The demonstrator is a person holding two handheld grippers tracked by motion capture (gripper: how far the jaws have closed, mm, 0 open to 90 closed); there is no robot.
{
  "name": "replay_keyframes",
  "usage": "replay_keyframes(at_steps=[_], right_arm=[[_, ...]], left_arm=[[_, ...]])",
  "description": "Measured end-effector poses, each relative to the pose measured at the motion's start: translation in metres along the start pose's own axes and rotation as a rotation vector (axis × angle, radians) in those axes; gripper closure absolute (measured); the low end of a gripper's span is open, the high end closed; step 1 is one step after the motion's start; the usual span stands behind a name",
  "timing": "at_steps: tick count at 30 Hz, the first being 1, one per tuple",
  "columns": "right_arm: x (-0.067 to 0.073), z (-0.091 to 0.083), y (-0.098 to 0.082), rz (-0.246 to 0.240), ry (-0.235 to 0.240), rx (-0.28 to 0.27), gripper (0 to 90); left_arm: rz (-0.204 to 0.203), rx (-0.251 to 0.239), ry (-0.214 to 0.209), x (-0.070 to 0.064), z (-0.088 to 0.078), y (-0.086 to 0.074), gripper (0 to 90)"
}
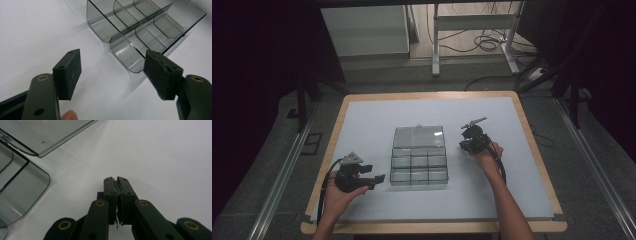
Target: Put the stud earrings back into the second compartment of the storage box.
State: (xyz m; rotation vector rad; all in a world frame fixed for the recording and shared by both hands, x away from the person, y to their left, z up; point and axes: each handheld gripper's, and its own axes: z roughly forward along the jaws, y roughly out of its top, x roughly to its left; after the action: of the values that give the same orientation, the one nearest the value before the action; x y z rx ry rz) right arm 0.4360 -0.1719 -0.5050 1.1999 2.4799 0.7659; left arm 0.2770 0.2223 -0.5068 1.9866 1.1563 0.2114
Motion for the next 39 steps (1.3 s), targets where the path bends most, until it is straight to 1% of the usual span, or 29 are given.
replay_keyframes(at_steps=[13, 18, 19, 22, 25, 28, 34, 39], right_arm=[[-0.004, -0.011, -0.004, 0.013, 0.033, -0.039, 85.6], [-0.005, -0.015, -0.006, 0.008, 0.056, -0.067, 85.6], [-0.005, -0.015, -0.007, 0.014, 0.064, -0.069, 85.6], [-0.006, -0.017, -0.008, 0.018, 0.068, -0.075, 85.5], [-0.005, -0.021, -0.009, 0.017, 0.073, -0.089, 85.6], [-0.003, -0.027, -0.008, 0.004, 0.083, -0.108, 85.6], [-0.001, -0.032, -0.008, -0.01, 0.087, -0.129, 85.5], [-0.001, -0.033, -0.008, 0.004, 0.115, -0.144, 85.6]], left_arm=[[0.001, 0.008, 0.001, 0.001, 0.001, 0.0, 31.2], [-0.001, 0.004, 0.003, 0.001, 0.001, 0.0, 31.2], [-0.001, 0.005, 0.003, 0.001, 0.001, 0.0, 31.2], [-0.001, 0.008, 0.003, 0.001, 0.001, 0.0, 31.2], [0.001, 0.009, 0.004, 0.0, 0.002, 0.0, 31.1], [0.001, 0.008, 0.004, 0.0, 0.002, 0.0, 31.1], [0.001, 0.007, 0.002, 0.0, 0.001, 0.0, 31.1], [0.002, 0.009, 0.004, 0.0, 0.002, 0.0, 31.1]])
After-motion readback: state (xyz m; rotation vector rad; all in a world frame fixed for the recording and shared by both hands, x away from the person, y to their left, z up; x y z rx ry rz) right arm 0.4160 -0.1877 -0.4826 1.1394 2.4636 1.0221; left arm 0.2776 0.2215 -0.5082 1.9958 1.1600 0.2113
